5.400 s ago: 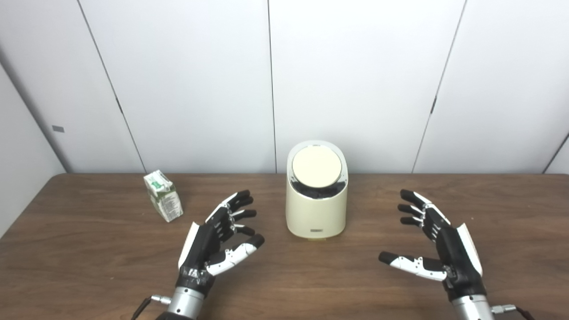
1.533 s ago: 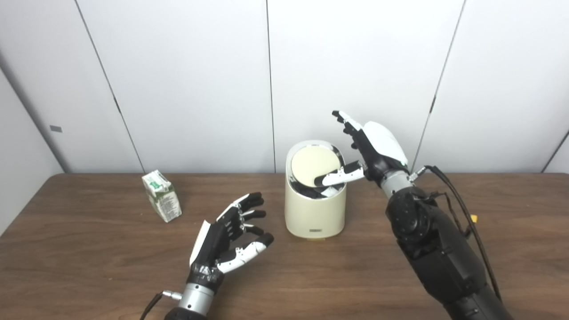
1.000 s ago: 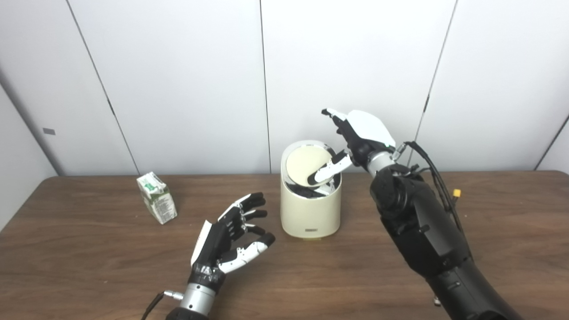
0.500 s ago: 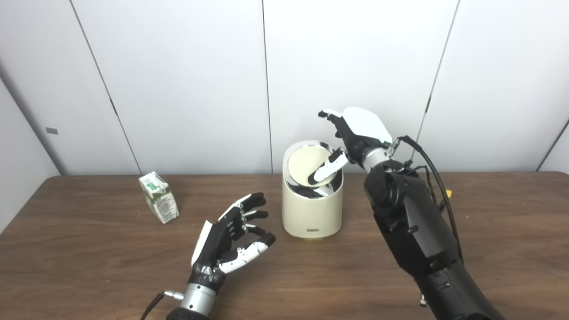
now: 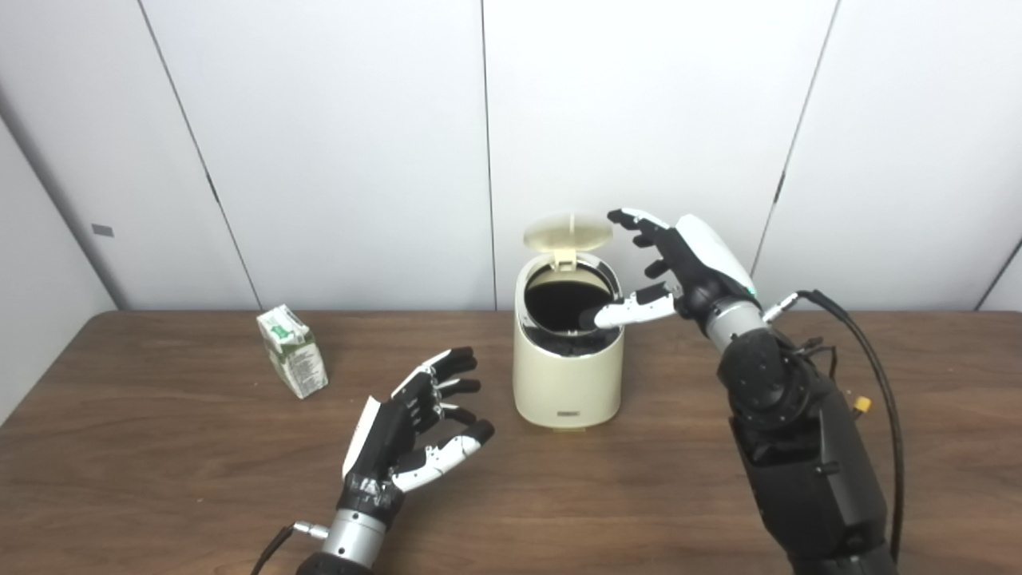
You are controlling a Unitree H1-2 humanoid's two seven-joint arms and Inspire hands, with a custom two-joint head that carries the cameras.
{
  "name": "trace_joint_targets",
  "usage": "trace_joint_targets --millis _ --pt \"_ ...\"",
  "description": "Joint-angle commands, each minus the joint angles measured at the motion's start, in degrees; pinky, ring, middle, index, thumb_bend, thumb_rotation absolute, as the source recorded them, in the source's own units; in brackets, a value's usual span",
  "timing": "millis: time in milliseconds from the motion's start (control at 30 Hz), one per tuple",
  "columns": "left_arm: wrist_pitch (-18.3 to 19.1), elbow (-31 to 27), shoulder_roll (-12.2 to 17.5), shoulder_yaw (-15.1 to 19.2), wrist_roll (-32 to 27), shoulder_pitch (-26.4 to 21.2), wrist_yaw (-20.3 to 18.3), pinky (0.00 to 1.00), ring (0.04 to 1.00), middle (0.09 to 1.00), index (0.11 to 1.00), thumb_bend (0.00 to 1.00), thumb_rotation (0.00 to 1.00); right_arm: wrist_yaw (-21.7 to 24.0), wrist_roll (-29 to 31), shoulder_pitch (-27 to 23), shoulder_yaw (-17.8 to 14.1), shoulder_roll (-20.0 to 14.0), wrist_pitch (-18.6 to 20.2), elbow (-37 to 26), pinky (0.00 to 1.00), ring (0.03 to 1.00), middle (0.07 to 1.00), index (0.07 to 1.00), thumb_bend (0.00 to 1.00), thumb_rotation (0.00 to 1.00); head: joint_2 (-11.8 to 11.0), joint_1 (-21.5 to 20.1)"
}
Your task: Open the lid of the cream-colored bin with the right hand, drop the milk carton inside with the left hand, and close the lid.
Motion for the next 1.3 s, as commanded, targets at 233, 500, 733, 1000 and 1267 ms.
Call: trace_joint_targets --millis 233,500,733,1000,1267 --pt "-0.75 -1.83 -0.30 0.15 0.32 -1.44 0.86 0.59 0.773 0.842 0.867 0.71 0.28 -13.17 13.88 4.50 -3.28 0.05 -16.17 -0.08 0.63 0.800 0.845 0.821 0.79 0.29 0.04 0.07" --pt "-0.84 -1.86 -0.21 0.06 0.14 -1.54 0.72 0.58 0.769 0.840 0.868 0.69 0.27 -12.39 19.24 11.01 -3.11 -2.28 -18.05 -3.11 0.74 0.854 0.882 0.884 0.81 0.31 0.11 -0.03" --pt "-0.87 -1.56 -0.16 0.17 -0.15 -1.65 0.64 0.58 0.767 0.839 0.868 0.68 0.26 -12.50 23.00 14.95 -2.10 -4.11 -21.75 -3.04 0.74 0.866 0.896 0.909 0.87 0.28 -0.07 -0.02" --pt "-0.91 -1.57 0.00 0.21 -0.31 -1.67 0.53 0.59 0.766 0.838 0.866 0.70 0.28 -12.45 23.13 17.81 -1.63 -5.28 -23.30 -3.47 0.75 0.853 0.898 0.910 0.93 0.33 -0.07 -0.01" --pt "-0.86 -1.58 0.13 0.41 -0.60 -1.71 0.41 0.59 0.764 0.843 0.870 0.70 0.26 -12.57 23.51 20.02 -0.89 -5.56 -23.31 -3.80 0.75 0.853 0.907 0.919 0.94 0.33 -0.25 0.17"
